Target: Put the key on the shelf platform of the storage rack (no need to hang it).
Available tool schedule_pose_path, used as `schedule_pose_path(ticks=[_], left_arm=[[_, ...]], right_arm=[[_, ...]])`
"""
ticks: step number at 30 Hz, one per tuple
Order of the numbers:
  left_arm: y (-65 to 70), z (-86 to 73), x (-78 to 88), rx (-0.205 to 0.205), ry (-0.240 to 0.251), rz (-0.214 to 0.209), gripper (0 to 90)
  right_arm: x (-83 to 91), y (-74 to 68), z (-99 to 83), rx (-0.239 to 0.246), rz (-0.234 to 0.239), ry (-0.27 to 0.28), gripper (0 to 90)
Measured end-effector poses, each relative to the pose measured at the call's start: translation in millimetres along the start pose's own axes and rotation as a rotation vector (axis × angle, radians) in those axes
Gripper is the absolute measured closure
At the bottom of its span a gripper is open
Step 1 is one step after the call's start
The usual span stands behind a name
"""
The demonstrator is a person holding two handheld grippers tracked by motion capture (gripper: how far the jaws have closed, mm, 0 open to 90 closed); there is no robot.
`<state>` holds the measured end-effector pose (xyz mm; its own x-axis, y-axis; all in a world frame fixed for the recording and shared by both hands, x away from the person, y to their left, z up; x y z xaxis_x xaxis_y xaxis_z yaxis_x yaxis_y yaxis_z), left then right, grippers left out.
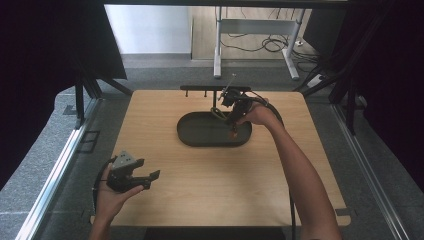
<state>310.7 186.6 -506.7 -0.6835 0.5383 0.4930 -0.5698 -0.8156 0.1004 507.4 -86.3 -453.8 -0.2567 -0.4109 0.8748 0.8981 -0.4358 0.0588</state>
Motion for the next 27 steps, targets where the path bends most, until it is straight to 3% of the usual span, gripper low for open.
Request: schedule_pose_path(ticks=[27], left_arm=[[-2.2, -0.8, 1.6, 0.002, -0.001, 0.0, 26.2]], right_arm=[[-50.6, 12.7, 0.7, 0.015, -0.041, 0.001, 67.0]])
Point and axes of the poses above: each handheld gripper's, and its own axes: x roughly backward along the jaws, z roughly out of its top, y roughly to its right, the point moved 8 cm from there along -x, roughly forward along the jaws, and after that the axes turned 8 degrees about y, right-handed, at the moved point
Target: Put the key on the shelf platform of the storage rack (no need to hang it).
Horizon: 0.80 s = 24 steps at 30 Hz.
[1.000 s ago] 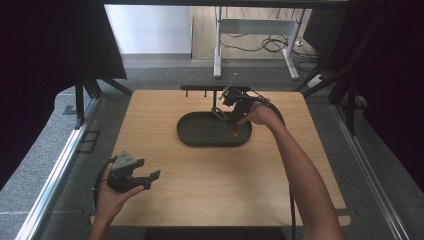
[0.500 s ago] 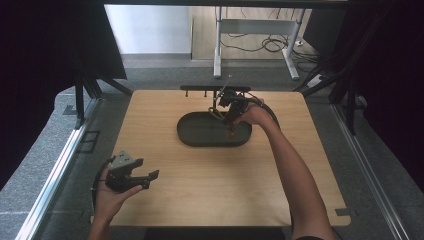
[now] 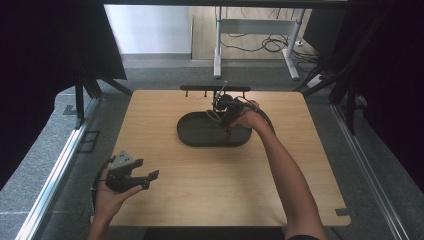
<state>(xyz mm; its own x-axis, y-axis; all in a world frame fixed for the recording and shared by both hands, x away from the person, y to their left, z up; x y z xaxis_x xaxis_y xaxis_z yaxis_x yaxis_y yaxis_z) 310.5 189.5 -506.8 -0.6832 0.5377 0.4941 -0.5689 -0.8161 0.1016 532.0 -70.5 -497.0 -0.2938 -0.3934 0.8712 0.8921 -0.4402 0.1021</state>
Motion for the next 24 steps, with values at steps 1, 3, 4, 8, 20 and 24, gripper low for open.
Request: schedule_pose_path(ticks=[1, 3, 4, 8, 20, 24], left_arm=[[-0.1, 0.1, 0.2, -0.001, 0.001, 0.0, 26.2], [-0.3, 0.3, 0.7, -0.001, 0.002, 0.0, 26.2], [-0.6, 0.4, 0.9, 0.0, 0.003, 0.001, 26.2], [-0.9, 0.1, 1.2, 0.001, 0.003, 0.001, 26.2], [-0.6, -0.4, 0.7, 0.0, -0.001, 0.001, 26.2], [-0.8, -0.2, 1.5, -0.001, 0.0, 0.001, 26.2]], right_arm=[[-1.7, 0.4, -0.1, 0.001, -0.005, -0.001, 67.0], [-4.3, 0.6, 0.5, -0.002, -0.006, 0.003, 67.0], [-5.2, 0.5, 0.7, -0.005, -0.005, 0.005, 67.0], [-12.5, -0.2, -1.7, 0.0, -0.004, 0.003, 66.8], [-29.7, -4.0, -11.8, 0.002, -0.002, -0.016, 65.6], [-33.9, -6.6, -15.6, 0.001, 0.003, -0.029, 64.9]])
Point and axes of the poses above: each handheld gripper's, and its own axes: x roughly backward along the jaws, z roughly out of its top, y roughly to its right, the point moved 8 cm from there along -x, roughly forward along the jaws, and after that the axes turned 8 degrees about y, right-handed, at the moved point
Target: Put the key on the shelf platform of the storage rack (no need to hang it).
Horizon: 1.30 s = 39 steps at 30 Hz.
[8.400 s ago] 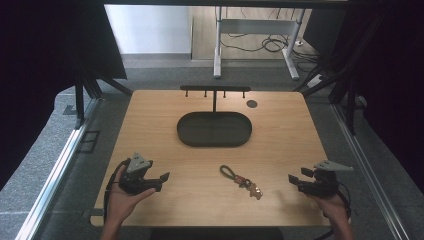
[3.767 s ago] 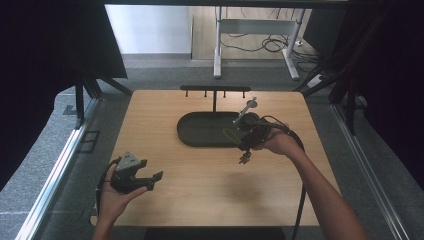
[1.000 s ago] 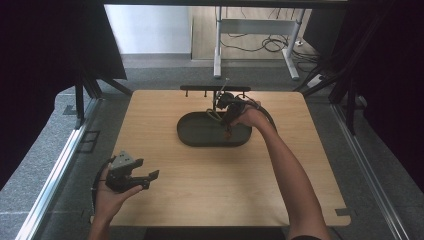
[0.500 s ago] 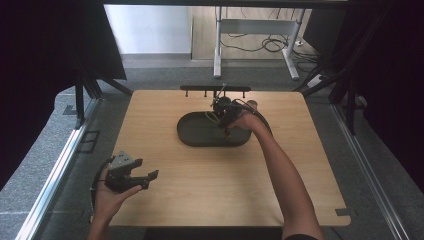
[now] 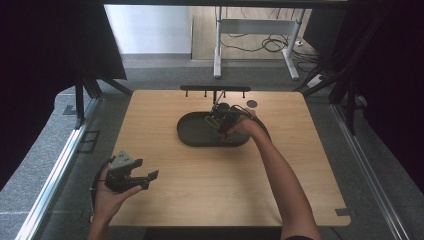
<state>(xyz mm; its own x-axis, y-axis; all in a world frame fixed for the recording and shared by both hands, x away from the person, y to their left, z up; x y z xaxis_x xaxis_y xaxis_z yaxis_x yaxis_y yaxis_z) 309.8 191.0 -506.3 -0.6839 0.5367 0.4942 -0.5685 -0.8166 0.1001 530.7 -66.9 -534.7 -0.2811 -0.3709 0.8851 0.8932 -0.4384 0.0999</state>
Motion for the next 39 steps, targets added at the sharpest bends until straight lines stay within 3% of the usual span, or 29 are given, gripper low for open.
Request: schedule_pose_path(ticks=[9, 19, 26, 39], left_arm=[[-0.7, -0.9, -0.6, 0.001, -0.004, 0.002, 26.2], [0.8, 0.3, -0.1, -0.003, -0.002, 0.003, 26.2], [2.7, 0.1, -1.6, -0.009, -0.009, 0.001, 26.2], [3.9, -1.2, -2.6, -0.011, -0.02, 0.0, 26.2]], right_arm=[[-1.5, -1.7, -2.1, 0.003, 0.005, 0.012, 57.3], [18.8, -3.4, -2.4, -0.008, -0.01, 0.069, 51.8], [35.7, -5.5, -4.5, -0.041, -0.013, 0.11, 43.7], [62.8, -13.9, -17.1, -0.118, 0.007, 0.208, 43.2]])
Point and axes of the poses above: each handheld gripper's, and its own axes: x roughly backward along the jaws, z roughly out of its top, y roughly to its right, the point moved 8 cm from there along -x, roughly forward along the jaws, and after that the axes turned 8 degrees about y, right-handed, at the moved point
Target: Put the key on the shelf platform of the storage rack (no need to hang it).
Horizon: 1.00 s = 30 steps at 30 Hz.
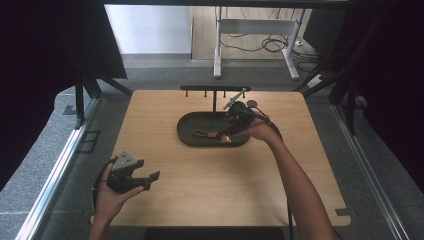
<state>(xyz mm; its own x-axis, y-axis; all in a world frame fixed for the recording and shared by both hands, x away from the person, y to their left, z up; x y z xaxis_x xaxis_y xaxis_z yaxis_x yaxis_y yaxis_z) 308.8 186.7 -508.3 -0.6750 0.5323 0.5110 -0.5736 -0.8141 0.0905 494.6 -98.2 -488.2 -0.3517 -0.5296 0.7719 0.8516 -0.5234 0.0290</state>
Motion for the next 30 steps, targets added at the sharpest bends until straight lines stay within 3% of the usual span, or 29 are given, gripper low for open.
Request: schedule_pose_path(ticks=[8, 12, 17, 27, 30], left_arm=[[-0.8, -2.1, -1.0, 0.007, -0.018, 0.013, 26.2], [4.2, -1.8, -3.7, 0.002, -0.023, 0.006, 26.2], [9.4, -1.9, -6.7, -0.008, -0.029, -0.005, 26.2], [12.8, -2.7, -9.4, -0.015, -0.038, -0.014, 26.2], [12.7, -2.9, -9.4, -0.013, -0.038, -0.015, 26.2]], right_arm=[[20.6, -1.6, -25.8, -0.032, -0.017, 0.051, 44.0], [26.1, -1.0, -43.8, -0.076, -0.024, 0.066, 44.2], [35.1, -2.2, -64.2, -0.087, -0.018, 0.106, 44.5], [55.3, -17.9, -103.3, -0.135, -0.017, 0.192, 44.6], [57.0, -24.0, -119.4, -0.145, -0.027, 0.195, 44.4]])
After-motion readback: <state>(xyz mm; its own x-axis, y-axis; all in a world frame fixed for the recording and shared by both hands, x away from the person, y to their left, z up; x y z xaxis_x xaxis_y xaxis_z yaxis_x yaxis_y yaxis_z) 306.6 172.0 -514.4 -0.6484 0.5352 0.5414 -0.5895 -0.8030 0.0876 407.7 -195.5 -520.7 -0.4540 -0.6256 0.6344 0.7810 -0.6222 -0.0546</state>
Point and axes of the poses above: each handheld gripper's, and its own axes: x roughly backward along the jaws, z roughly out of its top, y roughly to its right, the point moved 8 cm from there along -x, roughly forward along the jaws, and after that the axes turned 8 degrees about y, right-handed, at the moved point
